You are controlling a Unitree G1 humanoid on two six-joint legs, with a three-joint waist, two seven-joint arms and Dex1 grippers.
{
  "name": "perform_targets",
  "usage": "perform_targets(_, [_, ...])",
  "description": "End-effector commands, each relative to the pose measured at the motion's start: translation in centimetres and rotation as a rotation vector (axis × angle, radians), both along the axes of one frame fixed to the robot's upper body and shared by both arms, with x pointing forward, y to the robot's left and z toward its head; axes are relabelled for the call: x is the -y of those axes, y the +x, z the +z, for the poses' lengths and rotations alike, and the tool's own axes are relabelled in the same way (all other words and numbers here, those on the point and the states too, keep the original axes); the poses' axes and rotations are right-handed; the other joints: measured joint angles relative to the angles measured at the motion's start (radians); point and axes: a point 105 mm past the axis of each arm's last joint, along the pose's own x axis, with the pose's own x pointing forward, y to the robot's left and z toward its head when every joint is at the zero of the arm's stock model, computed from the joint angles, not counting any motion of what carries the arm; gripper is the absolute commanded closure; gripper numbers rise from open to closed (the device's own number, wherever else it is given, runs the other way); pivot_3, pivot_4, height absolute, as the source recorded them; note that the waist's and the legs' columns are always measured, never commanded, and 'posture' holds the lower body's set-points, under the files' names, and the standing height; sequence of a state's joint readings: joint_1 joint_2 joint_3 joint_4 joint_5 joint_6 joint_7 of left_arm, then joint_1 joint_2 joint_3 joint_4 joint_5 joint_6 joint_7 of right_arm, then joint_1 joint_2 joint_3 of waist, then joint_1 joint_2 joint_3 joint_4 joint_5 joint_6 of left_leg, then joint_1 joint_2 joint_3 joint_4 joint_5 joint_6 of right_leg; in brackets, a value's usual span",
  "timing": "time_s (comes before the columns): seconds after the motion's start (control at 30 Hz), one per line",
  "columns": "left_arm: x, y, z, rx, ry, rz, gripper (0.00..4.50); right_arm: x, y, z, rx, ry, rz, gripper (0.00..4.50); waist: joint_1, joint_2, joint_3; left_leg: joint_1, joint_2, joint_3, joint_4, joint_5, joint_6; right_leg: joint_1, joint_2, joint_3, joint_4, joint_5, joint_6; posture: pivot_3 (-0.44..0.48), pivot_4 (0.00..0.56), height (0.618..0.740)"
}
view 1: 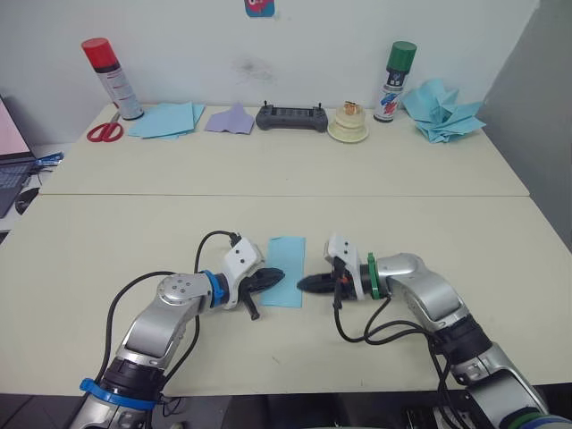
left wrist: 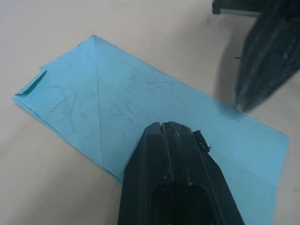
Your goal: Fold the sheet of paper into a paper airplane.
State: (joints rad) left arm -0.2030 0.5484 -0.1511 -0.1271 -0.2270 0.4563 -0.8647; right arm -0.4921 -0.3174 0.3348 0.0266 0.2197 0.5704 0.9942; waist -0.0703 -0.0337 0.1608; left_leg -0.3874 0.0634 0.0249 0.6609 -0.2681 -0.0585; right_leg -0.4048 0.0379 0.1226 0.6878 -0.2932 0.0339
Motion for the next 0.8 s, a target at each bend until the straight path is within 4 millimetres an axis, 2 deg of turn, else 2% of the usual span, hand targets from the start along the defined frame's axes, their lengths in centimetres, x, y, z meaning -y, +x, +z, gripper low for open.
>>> perform_targets(0.03, [-1.3,0.2,-0.9,-0.049,0.021,0.043,4.5,-0.1,1.5,0.3,0.051,0.017,-0.09,4.47,-0.003,0.0,0.0,0.0,0.0,0.0,0.0,0.0,0.0,0.0,0.0,0.0,0.0,0.0,0.0,0.0,0.15,0.74])
perform_targets(0.2, [-2.0,0.9,0.2,-0.045,-0.021,0.076,4.5,0.4,1.7,-2.5,0.065,-0.119,-0.105,4.47,-0.007,0.0,0.0,-0.003,0.0,0.0,0.0,0.0,0.0,-0.001,0.0,0.0,-0.001,0.0,0.0,0.0,0.15,0.74])
perform_targets(0.37, [-4.8,1.0,2.1,-0.071,-0.127,0.163,4.5,0.7,1.4,-3.2,0.06,-0.148,-0.087,4.47,-0.013,0.001,0.0,-0.003,0.0,-0.001,0.0,0.0,0.0,-0.001,0.0,-0.002,-0.001,0.0,0.0,0.0,0.15,0.74])
perform_targets(0.47, [-5.6,1.1,2.8,-0.084,-0.18,0.198,4.5,0.7,1.6,-3.3,0.061,-0.145,-0.101,4.47,-0.011,0.001,0.0,-0.004,0.0,-0.002,0.0,0.0,0.0,-0.001,0.0,-0.002,-0.001,0.0,0.0,0.0,0.15,0.74])
perform_targets(0.57, [-5.4,1.0,2.7,-0.085,-0.178,0.191,4.5,0.7,1.7,-3.3,0.06,-0.142,-0.102,4.47,-0.011,0.001,0.0,-0.005,0.0,-0.003,0.001,0.0,0.0,-0.001,-0.002,-0.003,-0.002,0.0,0.0,0.0,0.15,0.74])
perform_targets(0.8, [-3.2,0.9,1.0,-0.097,-0.133,0.14,4.5,0.8,1.8,-3.3,0.057,-0.148,-0.109,4.47,-0.011,0.001,0.0,-0.005,0.0,-0.003,0.001,0.0,0.0,-0.001,-0.002,-0.003,-0.002,0.0,0.0,0.0,0.15,0.74])
